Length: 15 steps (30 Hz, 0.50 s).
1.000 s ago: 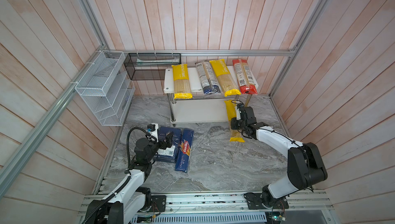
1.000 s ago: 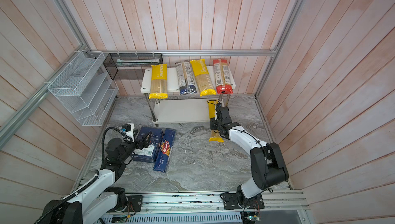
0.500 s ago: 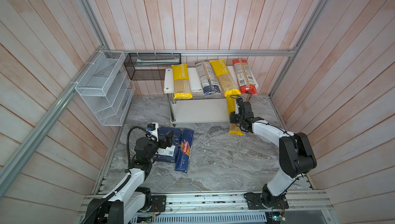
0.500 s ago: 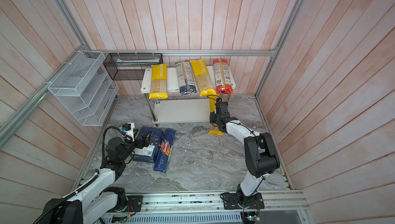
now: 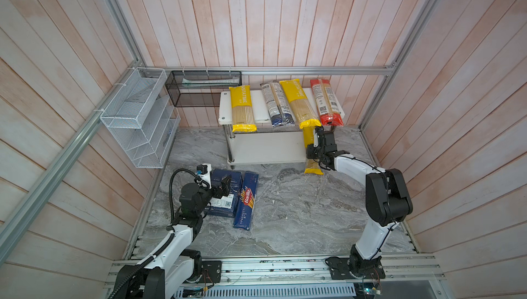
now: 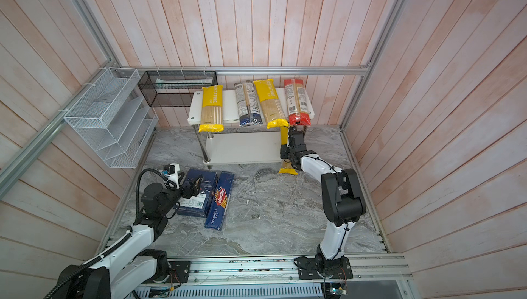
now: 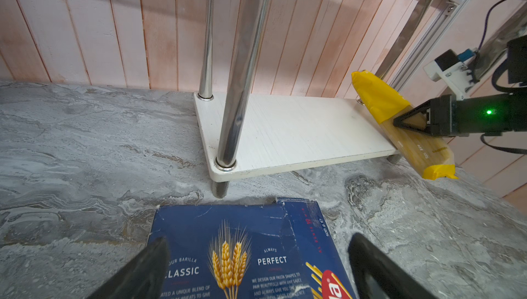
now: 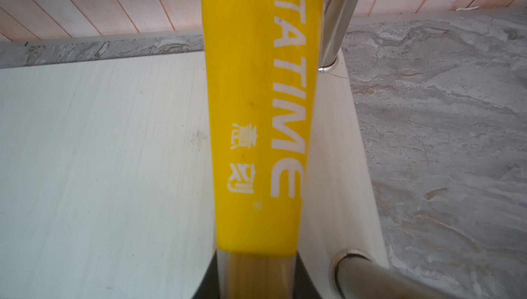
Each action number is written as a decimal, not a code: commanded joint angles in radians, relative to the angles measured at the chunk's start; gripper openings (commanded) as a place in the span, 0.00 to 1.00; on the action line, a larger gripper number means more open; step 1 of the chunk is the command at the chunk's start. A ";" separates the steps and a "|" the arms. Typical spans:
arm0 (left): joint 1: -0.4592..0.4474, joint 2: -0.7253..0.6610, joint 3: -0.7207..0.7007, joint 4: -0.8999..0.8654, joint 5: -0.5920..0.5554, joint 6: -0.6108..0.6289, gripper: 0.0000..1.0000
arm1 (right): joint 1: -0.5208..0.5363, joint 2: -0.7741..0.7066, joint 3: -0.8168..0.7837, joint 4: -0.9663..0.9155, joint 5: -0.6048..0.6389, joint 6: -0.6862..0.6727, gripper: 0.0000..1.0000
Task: Arrange pasta packages on shelves
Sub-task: Place the pasta bag on the shelf.
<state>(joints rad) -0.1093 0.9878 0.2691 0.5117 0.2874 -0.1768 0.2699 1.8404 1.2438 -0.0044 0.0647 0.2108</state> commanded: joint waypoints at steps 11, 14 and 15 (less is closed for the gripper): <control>0.005 -0.003 0.023 0.004 0.002 -0.004 1.00 | -0.015 0.018 0.062 0.114 0.003 0.027 0.20; 0.006 -0.005 0.023 0.004 0.000 -0.004 1.00 | -0.015 0.010 0.045 0.119 0.001 0.032 0.29; 0.006 -0.004 0.024 0.004 0.000 -0.003 1.00 | -0.015 0.007 0.041 0.122 0.001 0.035 0.35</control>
<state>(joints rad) -0.1093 0.9878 0.2691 0.5117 0.2871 -0.1768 0.2668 1.8523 1.2568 -0.0051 0.0616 0.2306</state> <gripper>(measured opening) 0.998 0.317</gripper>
